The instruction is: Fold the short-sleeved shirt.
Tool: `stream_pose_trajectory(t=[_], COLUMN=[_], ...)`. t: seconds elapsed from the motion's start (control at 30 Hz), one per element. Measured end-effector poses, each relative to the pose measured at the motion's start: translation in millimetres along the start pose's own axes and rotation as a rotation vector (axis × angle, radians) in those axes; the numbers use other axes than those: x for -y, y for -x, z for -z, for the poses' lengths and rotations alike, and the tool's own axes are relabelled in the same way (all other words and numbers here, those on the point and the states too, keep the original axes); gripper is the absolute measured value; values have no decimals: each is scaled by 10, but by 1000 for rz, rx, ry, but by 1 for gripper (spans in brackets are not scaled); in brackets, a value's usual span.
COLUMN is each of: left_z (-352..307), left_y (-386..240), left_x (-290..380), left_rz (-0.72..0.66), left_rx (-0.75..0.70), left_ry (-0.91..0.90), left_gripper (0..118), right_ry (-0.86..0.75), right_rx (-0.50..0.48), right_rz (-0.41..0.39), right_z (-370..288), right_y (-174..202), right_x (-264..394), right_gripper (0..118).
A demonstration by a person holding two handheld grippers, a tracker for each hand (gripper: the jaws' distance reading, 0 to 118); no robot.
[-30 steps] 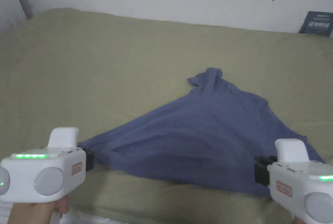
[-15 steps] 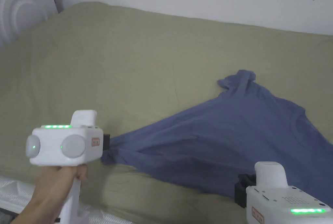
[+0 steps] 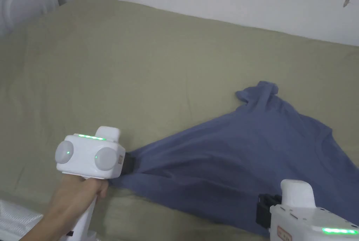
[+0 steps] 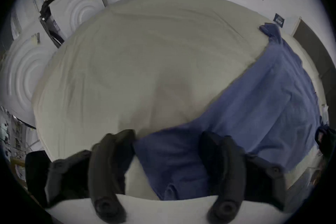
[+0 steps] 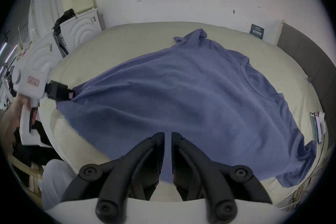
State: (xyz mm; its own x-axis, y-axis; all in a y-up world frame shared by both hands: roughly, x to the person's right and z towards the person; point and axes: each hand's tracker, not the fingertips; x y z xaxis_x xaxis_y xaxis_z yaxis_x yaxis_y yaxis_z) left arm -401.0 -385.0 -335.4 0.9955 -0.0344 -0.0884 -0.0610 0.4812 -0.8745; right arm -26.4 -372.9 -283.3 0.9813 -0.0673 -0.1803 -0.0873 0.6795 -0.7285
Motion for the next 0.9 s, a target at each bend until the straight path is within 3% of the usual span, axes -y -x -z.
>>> stream_pose_trajectory(t=[0.03, 0.07, 0.13, 0.3, 0.5, 0.67, 0.7, 0.73, 0.8, 0.83, 0.87, 0.9], left_z=[-26, -49, -163, -22, 62, 95, 104, 115, 129, 141, 148, 134], left_y=[-36, -67, -121, -79, -29, 24, 29, 30, 13, 6, 2, -12], left_x=[9, 20, 7, 7, -51, -65, -72, -84, -86, -93, -96, -79], left_rz=[14, 56, 68, 81, 90, 76, 73, 73, 80, 81, 81, 80], left_rx=[-19, -12, -10, 3, 23, 51, 55, 57, 56, 54, 53, 51], left_ry=[-7, -20, -51, -49, -50, -48, -47, -45, -42, -39, -39, -39], left_gripper=[68, 52, 2, 2, 2, 2, 2, 2, 2, 2, 2, 2], right_ry=[-9, -19, -29, -21, 30, 91, 93, 98, 157, 194, 179, 215], right_rx=[9, 12, 46, 93, 173, 168, 170, 160, 134, 127, 112, 165], right_rz=[19, 23, 19, 26, -21, -50, -52, -52, -66, -91, -116, -187], right_z=[27, 62, 161, 508, 1200, 1880, 2005, 2113, 2327, 2448, 2513, 2609], right_y=[-68, -140, -319, -863, -1519, -1739, -1752, -1759, -1697, -1669, -1652, -1590], right_x=[-86, -183, -432, -1137, -1976, -2446, -2518, -2575, -2630, -2620, -2599, -2573], right_gripper=[13, 13, 13, 13, 14, 15, 20, 32, 103, 118, 110, 109])
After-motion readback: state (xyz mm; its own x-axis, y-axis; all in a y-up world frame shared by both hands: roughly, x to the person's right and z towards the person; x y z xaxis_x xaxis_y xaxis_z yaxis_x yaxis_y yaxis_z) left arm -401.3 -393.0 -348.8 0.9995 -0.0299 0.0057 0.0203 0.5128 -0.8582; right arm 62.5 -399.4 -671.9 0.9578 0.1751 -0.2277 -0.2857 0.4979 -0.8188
